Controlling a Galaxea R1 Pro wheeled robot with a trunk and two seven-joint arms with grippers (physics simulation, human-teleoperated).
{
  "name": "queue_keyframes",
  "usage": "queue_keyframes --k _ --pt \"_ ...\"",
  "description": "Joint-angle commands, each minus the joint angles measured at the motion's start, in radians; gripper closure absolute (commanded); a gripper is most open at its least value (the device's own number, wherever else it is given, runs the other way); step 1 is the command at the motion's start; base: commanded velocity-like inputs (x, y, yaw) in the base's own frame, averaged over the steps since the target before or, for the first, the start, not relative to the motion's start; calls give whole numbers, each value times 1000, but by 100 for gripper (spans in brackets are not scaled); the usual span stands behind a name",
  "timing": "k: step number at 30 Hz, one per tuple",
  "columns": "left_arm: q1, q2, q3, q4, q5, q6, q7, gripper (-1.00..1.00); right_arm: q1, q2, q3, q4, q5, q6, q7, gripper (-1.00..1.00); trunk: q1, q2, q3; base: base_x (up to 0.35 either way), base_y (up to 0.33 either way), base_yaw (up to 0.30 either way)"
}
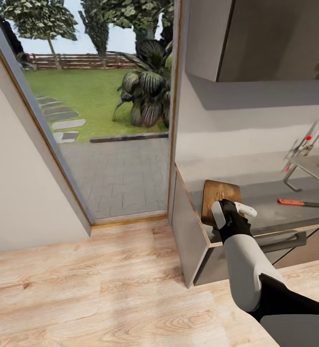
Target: In the kitchen, take the Vidalia onion out of the sink, dice it on the chopping board with the paring knife, put the diced onion into the bowl on the countertop, then place both the paring knife and the chopping board into the sink.
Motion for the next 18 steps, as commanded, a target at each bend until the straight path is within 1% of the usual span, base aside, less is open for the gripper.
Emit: queue_keyframes --k 1,9,18 --pt "0 0 2 0 2 -2 0 -100 0 1 -4 -1 -3 10 -4 -100 1 -1 -2 0 0 0" --pt "0 0 2 0 2 -2 0 -100 0 1 -4 -7 -2 16 -4 -100 1 -1 -2 0 0 0" --pt "0 0 2 0 2 -2 0 -100 0 1 -4 -20 -3 55 -4 -100 1 -1 -2 0 0 0"
